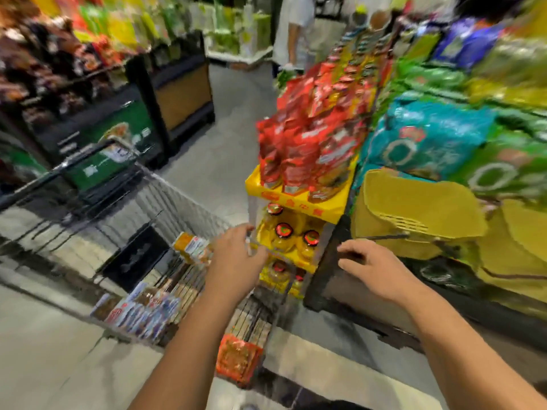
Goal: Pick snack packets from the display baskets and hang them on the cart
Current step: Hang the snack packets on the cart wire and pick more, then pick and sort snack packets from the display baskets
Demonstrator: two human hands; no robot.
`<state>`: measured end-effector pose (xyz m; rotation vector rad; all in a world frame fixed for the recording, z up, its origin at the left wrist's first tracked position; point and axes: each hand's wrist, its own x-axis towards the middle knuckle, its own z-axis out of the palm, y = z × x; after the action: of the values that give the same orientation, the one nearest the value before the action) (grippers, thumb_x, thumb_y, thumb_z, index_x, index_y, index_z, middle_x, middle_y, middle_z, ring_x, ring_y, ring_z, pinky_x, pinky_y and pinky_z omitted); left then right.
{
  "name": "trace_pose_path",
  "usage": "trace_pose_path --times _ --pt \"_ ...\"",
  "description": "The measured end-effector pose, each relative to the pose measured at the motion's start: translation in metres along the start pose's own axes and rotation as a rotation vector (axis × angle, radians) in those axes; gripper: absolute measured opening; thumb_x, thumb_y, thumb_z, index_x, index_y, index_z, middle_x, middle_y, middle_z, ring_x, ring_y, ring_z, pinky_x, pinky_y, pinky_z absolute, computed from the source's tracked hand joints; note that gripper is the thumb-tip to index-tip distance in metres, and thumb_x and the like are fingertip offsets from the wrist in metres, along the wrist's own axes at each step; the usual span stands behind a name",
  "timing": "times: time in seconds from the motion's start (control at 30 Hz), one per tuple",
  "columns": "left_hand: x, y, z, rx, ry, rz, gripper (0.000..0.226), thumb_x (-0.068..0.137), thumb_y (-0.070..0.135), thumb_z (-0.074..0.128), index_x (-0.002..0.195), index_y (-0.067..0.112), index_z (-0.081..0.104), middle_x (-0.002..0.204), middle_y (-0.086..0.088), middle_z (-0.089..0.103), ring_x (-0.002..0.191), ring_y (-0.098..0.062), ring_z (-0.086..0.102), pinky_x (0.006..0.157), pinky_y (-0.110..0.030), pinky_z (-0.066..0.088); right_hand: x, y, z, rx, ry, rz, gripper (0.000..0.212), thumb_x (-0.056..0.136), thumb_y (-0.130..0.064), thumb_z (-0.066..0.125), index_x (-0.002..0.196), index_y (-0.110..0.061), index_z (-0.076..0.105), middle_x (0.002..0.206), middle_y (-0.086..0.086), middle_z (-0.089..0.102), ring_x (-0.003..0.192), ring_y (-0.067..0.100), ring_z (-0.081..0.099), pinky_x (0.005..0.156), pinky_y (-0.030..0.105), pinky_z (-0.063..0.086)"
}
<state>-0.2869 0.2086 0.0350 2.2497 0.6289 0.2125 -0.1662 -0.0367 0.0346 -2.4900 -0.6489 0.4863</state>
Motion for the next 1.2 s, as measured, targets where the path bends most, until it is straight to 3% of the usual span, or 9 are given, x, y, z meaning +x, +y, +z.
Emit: trace_pose_path --times 0.27,0.5,0.7,0.9,1.0,1.1,1.2 --pt "-0.019 0.139 0.098 0.101 -0.152 0.333 0.046 0.090 0.036 0.068 0.130 0.016 0.060 0.125 -0.007 0.062 0.121 -0.028 0.055 0.102 -0.039 0.042 -0.099 0.094 -0.089 0.192 0.253 0.155 0.031 0.097 -0.034 0.065 0.128 -0.030 0.064 0.127 -0.017 0.056 0.117 0.001 0.049 0.091 0.019 0.035" --pt "-0.095 0.282 0.228 0.124 -0.297 0.540 0.048 0.094 0.034 0.066 0.137 0.018 0.055 0.136 0.000 0.058 0.129 -0.019 0.052 0.109 -0.036 0.041 -0.235 0.245 -0.158 0.317 0.447 0.306 0.022 0.097 -0.034 0.064 0.118 -0.039 0.063 0.123 -0.023 0.056 0.110 -0.006 0.052 0.082 0.005 0.037" --pt "-0.147 0.362 0.321 0.128 -0.385 0.640 0.050 0.095 0.036 0.065 0.140 0.017 0.054 0.135 -0.001 0.058 0.126 -0.018 0.053 0.106 -0.036 0.045 -0.319 0.341 -0.203 0.400 0.562 0.449 0.017 0.097 -0.034 0.065 0.111 -0.043 0.063 0.119 -0.024 0.054 0.110 0.003 0.055 0.094 0.023 0.041" --pt "-0.174 0.421 0.384 0.134 -0.443 0.723 0.048 0.095 0.034 0.065 0.139 0.017 0.055 0.137 0.001 0.058 0.129 -0.016 0.051 0.110 -0.033 0.040 -0.369 0.400 -0.232 0.433 0.703 0.478 0.024 0.094 -0.025 0.069 0.097 -0.047 0.064 0.112 -0.028 0.059 0.092 -0.011 0.058 0.075 0.002 0.039" --pt "-0.176 0.438 0.408 0.147 -0.476 0.764 0.045 0.096 0.034 0.064 0.138 0.019 0.055 0.137 0.003 0.058 0.129 -0.016 0.049 0.109 -0.031 0.038 -0.379 0.423 -0.241 0.431 0.713 0.500 0.028 0.093 -0.026 0.069 0.095 -0.053 0.061 0.114 -0.029 0.059 0.089 -0.005 0.060 0.078 0.013 0.043" --pt "-0.167 0.451 0.436 0.161 -0.513 0.785 0.043 0.096 0.035 0.063 0.137 0.022 0.055 0.136 0.006 0.057 0.130 -0.014 0.048 0.108 -0.029 0.036 -0.377 0.446 -0.249 0.400 0.721 0.523 0.026 0.093 -0.029 0.069 0.099 -0.052 0.061 0.114 -0.029 0.059 0.101 -0.005 0.058 0.088 0.026 0.047" --pt "-0.147 0.467 0.471 0.175 -0.558 0.797 0.044 0.096 0.035 0.063 0.138 0.021 0.055 0.137 0.004 0.058 0.129 -0.015 0.049 0.107 -0.030 0.037 -0.366 0.469 -0.261 0.358 0.700 0.545 0.023 0.093 -0.029 0.070 0.103 -0.048 0.063 0.115 -0.027 0.060 0.106 -0.003 0.057 0.094 0.030 0.049"
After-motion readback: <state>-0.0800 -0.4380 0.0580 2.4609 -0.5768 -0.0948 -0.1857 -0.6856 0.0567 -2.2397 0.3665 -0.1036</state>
